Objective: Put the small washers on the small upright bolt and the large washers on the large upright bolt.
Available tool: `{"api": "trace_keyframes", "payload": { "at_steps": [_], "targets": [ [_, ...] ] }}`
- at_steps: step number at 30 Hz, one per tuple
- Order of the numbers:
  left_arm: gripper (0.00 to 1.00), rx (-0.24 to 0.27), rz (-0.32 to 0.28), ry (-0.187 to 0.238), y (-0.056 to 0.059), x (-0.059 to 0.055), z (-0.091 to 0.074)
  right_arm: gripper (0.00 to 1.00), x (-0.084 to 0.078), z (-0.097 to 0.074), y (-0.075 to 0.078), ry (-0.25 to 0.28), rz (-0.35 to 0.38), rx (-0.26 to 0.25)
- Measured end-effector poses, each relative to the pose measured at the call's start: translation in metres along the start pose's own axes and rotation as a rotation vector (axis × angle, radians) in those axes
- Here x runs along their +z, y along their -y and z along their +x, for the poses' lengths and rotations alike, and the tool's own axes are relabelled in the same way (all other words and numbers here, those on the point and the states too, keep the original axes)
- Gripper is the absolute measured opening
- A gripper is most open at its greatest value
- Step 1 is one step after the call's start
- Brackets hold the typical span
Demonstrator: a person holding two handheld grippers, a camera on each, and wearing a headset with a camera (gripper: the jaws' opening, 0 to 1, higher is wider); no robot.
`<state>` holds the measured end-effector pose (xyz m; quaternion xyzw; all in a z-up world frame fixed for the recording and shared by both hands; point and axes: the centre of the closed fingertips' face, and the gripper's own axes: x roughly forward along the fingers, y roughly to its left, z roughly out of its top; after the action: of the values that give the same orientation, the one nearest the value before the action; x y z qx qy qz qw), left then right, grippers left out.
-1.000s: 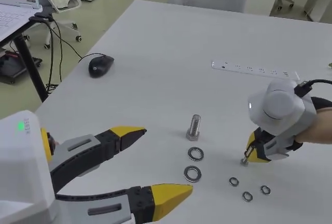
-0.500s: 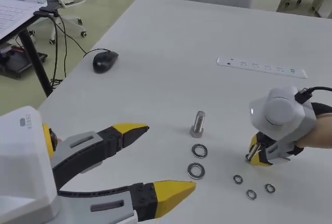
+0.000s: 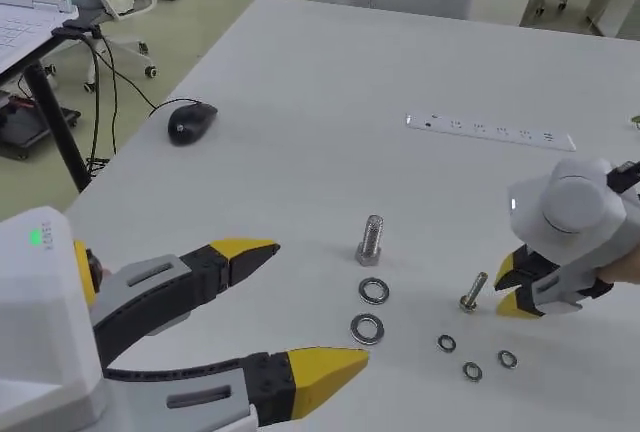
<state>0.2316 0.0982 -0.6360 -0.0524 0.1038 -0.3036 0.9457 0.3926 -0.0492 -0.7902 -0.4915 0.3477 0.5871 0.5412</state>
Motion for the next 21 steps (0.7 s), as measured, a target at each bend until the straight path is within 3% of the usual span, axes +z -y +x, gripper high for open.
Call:
{"api": "trace_keyframes", "payload": {
  "at_steps": [8,14,21],
  "targets": [
    [0.63,-0.006,0.017,0.006,0.006,0.005,-0.004,0.16,-0.011,-0.005,-0.023,0.01,0.039,0.018],
    [0.63,-0.015,0.025,0.006,0.012,0.005,-0.005,0.16,-0.024,0.001,-0.04,-0.001,0.062,0.041],
    [0.63,-0.019,0.026,0.008,0.017,0.006,-0.007,0.16,-0.027,0.009,-0.05,-0.005,0.068,0.061]
  ]
}}
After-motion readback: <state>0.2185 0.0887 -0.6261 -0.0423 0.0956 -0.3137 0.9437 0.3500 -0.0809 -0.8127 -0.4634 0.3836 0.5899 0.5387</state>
